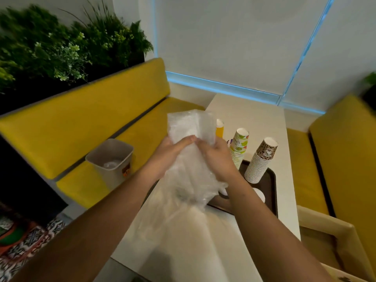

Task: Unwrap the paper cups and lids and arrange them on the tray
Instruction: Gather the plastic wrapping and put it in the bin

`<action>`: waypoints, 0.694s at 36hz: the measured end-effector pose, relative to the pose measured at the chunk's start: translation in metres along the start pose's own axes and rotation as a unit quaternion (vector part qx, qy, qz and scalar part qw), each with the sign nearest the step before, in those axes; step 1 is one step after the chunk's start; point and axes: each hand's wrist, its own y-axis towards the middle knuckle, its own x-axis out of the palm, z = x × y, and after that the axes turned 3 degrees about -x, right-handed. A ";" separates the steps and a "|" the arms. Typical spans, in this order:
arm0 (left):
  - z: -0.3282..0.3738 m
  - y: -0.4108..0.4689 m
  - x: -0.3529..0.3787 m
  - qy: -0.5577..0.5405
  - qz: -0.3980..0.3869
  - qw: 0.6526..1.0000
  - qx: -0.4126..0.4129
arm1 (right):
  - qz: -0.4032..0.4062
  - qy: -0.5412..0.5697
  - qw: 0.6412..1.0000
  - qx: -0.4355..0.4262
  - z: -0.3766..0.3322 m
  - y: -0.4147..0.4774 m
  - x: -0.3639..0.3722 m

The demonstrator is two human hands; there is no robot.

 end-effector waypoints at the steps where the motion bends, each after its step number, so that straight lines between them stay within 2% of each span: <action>1: -0.002 -0.002 -0.002 0.021 -0.030 0.999 -0.012 | 0.012 0.005 1.000 -0.007 0.002 0.001 0.000; 3: -0.005 -0.001 -0.008 0.072 -0.064 0.995 -0.031 | 0.011 0.012 1.000 -0.005 0.004 0.003 -0.004; 7: -0.002 0.000 -0.017 0.110 -0.068 0.990 -0.054 | -0.081 0.084 0.992 0.051 0.007 0.003 -0.018; 11: 0.001 -0.001 -0.026 0.104 -0.091 0.988 -0.074 | -0.153 0.128 0.978 0.056 0.017 0.002 -0.035; 15: 0.003 -0.007 -0.032 0.060 -0.077 0.993 -0.064 | -0.179 0.247 0.950 0.061 0.026 -0.003 -0.038; 17: 0.005 -0.012 -0.031 0.021 -0.107 0.992 -0.058 | -0.182 0.285 0.940 0.052 0.032 -0.005 -0.036; 22: 0.008 -0.016 -0.024 -0.029 -0.168 0.983 -0.060 | -0.158 0.265 0.951 0.003 0.026 -0.004 -0.033; 25: 0.008 -0.007 -0.033 -0.049 -0.207 0.973 -0.089 | -0.185 0.236 0.953 -0.040 0.020 -0.006 -0.038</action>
